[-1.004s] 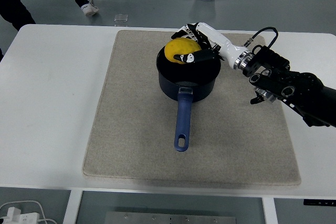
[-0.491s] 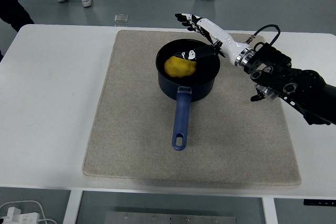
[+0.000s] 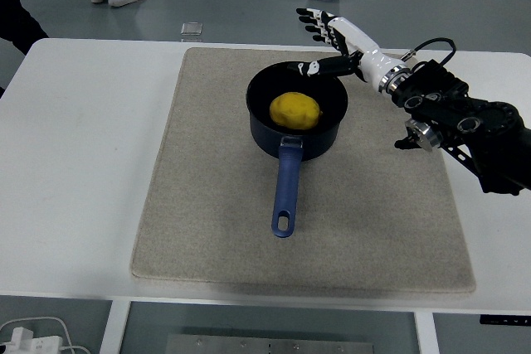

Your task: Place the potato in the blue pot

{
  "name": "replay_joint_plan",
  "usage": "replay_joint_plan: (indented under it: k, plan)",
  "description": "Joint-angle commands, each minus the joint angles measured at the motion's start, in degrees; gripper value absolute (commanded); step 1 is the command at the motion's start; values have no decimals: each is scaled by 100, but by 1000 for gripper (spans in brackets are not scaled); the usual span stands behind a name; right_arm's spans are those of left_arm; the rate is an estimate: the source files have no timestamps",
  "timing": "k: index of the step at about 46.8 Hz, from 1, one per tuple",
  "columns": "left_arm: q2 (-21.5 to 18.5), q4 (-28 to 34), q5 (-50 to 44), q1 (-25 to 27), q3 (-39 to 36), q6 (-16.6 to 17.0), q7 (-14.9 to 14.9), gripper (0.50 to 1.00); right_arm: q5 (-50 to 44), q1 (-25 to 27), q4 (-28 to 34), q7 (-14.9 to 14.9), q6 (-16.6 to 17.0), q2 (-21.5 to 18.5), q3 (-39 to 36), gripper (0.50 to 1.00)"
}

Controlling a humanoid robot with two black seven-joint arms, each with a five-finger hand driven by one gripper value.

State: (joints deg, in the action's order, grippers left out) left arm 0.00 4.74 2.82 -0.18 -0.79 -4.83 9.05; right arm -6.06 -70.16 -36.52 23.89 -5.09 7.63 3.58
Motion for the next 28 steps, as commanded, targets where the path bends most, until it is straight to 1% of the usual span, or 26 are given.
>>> replay_joint_plan:
  k: [1, 3, 5, 11, 21, 28]
  plan:
    - [0, 0, 0, 0, 0, -1, 0, 996, 710, 11, 22, -603, -10, 19, -428, 932]
    - [0, 0, 0, 0, 0, 0, 0, 996, 930, 29, 119, -850, -27, 19, -577, 932]
    - [0, 0, 0, 0, 0, 8, 0, 996, 1124, 55, 250, -1026, -27, 19, -736, 932]
    - [0, 0, 0, 0, 0, -1, 0, 996, 1458, 178, 436, -1316, -1, 19, -1307, 932]
    - [0, 0, 0, 0, 0, -1, 0, 996, 1555, 301, 479, -1510, -10, 28, -2326, 932]
    - [0, 0, 0, 0, 0, 0, 0, 996, 1731, 389, 629, -1527, -10, -7, -2793, 932]
